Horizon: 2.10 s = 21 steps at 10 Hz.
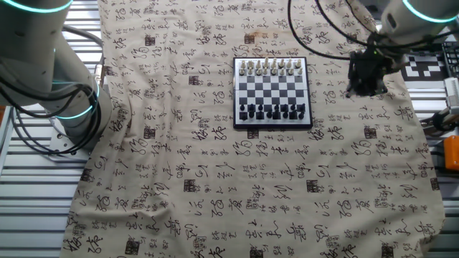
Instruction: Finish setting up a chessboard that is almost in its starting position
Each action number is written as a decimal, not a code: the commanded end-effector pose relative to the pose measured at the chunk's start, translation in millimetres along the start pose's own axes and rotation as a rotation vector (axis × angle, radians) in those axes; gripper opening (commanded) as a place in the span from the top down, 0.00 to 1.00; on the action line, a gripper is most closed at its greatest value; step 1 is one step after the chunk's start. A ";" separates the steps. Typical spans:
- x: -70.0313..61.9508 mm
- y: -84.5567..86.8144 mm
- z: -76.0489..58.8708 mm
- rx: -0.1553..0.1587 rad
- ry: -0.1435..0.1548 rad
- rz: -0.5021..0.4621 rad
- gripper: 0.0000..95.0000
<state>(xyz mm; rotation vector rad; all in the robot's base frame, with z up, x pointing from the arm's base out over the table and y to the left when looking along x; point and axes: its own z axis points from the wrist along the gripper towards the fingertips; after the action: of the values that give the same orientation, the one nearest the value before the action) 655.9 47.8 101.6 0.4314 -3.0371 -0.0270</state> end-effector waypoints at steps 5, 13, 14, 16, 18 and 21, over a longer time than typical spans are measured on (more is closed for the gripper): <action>61.1 16.4 2.9 -0.001 -0.008 0.046 1.00; 79.9 22.5 7.2 -0.017 -0.014 0.035 1.00; 79.9 22.5 7.2 -0.015 -0.015 0.052 1.00; 79.9 22.5 7.2 -0.016 -0.026 0.094 1.00; 79.9 22.5 7.2 -0.018 -0.014 0.081 1.00; 81.9 22.4 7.0 -0.025 0.001 0.051 1.00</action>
<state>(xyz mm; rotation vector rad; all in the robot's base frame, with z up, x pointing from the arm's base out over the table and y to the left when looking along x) 571.2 46.8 100.5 0.3192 -3.0356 -0.0673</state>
